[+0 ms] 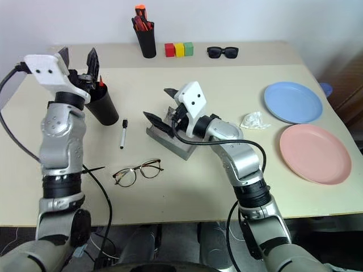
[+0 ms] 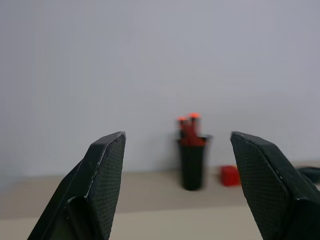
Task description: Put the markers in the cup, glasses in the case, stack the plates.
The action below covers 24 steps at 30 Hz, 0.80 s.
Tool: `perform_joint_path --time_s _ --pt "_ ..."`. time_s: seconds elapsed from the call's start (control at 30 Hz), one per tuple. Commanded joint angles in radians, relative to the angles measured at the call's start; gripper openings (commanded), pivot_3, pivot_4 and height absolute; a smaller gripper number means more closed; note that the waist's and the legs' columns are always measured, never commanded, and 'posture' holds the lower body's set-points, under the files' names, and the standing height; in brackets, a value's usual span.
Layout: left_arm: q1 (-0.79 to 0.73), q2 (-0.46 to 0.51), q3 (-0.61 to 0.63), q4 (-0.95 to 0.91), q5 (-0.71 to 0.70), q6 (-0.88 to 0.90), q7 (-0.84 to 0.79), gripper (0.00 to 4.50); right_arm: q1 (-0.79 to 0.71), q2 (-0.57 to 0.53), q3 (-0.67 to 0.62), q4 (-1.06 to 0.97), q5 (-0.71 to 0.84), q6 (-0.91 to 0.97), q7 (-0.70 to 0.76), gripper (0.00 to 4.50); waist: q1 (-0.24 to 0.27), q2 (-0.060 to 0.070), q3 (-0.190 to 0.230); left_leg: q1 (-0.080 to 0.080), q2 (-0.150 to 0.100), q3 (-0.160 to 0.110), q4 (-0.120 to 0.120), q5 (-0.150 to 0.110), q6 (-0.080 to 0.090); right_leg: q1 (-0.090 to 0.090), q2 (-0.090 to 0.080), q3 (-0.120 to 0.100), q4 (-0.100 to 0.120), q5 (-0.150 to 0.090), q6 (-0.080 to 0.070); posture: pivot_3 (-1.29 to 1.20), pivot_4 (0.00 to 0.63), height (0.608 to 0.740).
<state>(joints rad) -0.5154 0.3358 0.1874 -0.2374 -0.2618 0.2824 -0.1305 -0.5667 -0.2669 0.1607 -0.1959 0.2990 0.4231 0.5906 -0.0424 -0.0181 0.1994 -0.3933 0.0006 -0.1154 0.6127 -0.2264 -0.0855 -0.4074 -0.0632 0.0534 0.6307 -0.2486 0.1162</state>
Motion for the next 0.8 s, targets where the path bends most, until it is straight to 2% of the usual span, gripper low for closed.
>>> perform_joint_path --time_s 0.03,0.13,0.2,0.37,0.53,0.67,0.8 --pt "0.071 0.031 -0.091 -0.191 -0.044 0.242 -0.031 4.44 0.008 -0.053 -0.075 -0.021 0.01 -0.024 0.017 4.5 0.002 0.0 0.0 0.0 0.0 0.0 0.001 0.0 0.0 0.0 0.0 0.0 0.0 0.0 0.0 0.0 0.15 0.74" --pt "0.107 0.061 -0.16 -0.268 -0.005 0.486 0.018 4.44 0.024 -0.107 -0.103 -0.022 0.022 -0.018 0.053 4.5 -0.002 0.0 0.0 0.001 0.0 0.0 0.001 0.0 0.0 0.0 0.001 0.0 0.0 0.0 0.0 0.0 0.15 0.74" --pt "0.102 0.051 -0.162 -0.279 -0.001 0.613 0.056 4.44 0.032 -0.127 -0.108 -0.027 0.026 -0.014 0.072 4.5 -0.004 0.0 0.0 0.001 0.0 0.0 0.001 0.0 0.0 0.001 0.001 0.0 0.001 0.0 0.0 0.0 0.15 0.74" --pt "0.01 -0.083 -0.04 -0.173 -0.005 0.917 0.181 4.44 0.062 -0.148 -0.087 -0.074 0.048 0.008 0.115 4.5 -0.002 0.0 0.0 0.001 0.0 0.0 0.001 0.0 0.0 0.0 0.001 0.0 0.001 0.0 0.0 0.0 0.15 0.74" --pt "-0.087 -0.101 -0.038 -0.055 0.067 1.052 0.245 4.44 0.111 -0.176 -0.048 -0.144 0.077 0.053 0.173 4.5 -0.001 0.0 0.0 0.001 0.0 -0.001 0.001 0.0 0.0 0.0 0.001 0.0 0.0 0.0 0.0 0.0 0.15 0.74" --pt "-0.133 -0.111 -0.051 0.024 0.098 1.073 0.257 4.44 0.144 -0.208 -0.031 -0.176 0.089 0.077 0.209 4.5 0.001 0.0 0.0 0.001 0.0 -0.001 0.001 0.0 0.0 0.0 0.001 0.0 0.0 0.0 0.0 0.0 0.15 0.74" --pt "-0.186 -0.16 0.008 0.135 0.088 1.072 0.246 4.44 0.152 -0.209 -0.028 -0.179 0.083 0.071 0.209 4.5 0.001 0.0 0.0 0.001 0.0 -0.001 0.001 0.0 0.0 0.0 0.001 0.0 0.0 0.0 0.0 0.0 0.15 0.74"
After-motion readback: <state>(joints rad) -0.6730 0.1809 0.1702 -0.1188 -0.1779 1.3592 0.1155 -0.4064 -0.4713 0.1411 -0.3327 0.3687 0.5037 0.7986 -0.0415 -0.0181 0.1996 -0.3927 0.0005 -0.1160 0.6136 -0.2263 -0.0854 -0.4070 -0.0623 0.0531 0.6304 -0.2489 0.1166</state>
